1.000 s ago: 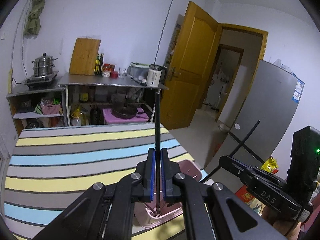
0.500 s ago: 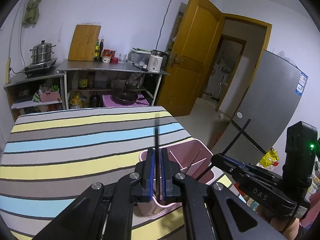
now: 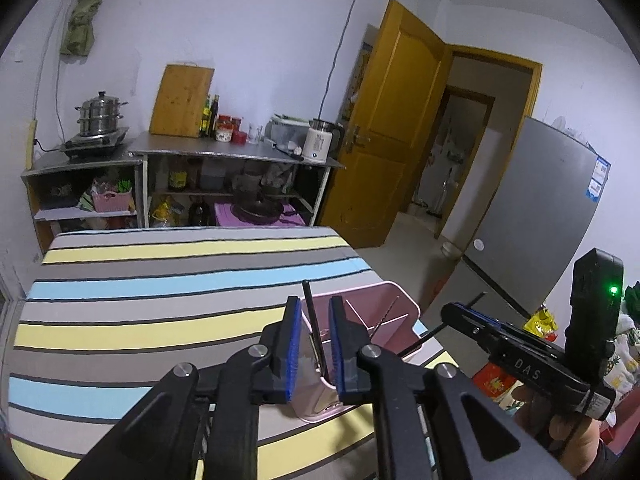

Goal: Organize utensils
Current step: 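Open the left gripper while the right gripper opens, releasing both chopsticks into the holder, then move both grippers back over the remaining chopsticks on the table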

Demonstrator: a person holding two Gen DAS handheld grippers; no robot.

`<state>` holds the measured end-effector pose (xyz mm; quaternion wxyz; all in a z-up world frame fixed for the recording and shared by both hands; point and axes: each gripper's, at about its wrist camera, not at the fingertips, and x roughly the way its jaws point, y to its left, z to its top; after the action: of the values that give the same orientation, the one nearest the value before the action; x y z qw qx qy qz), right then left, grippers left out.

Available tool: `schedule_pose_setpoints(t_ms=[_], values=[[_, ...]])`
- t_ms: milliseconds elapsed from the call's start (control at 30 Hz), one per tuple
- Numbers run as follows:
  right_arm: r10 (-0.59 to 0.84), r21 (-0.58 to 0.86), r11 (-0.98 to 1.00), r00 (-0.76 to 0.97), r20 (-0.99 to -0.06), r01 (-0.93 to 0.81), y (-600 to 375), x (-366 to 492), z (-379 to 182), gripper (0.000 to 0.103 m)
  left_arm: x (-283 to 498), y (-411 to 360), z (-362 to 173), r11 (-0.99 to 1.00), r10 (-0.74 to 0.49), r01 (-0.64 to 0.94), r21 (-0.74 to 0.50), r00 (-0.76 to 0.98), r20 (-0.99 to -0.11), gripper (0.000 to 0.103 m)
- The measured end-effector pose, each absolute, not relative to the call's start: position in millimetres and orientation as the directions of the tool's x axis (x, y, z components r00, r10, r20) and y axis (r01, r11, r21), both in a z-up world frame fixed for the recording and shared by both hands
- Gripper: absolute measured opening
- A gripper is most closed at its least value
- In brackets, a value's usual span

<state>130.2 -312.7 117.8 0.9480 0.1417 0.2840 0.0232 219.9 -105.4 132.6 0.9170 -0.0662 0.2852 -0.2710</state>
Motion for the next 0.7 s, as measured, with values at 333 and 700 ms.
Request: schedule_pose_setpoints(t_ms=[333,700], values=[[0.143,0.272,0.962,0.865,-0.481,-0.008,-301,87,131,0.014,170,-55,128,0.882,-0.472,0.399,-0.253,0.756,-0.453,0.015],[0.196,0.232,0.970,0.813,-0.549,-0.077,-250,66,95,0.014,126,5,53,0.946,-0.323,0.240,-0.219,0.751,-0.576,0.015]])
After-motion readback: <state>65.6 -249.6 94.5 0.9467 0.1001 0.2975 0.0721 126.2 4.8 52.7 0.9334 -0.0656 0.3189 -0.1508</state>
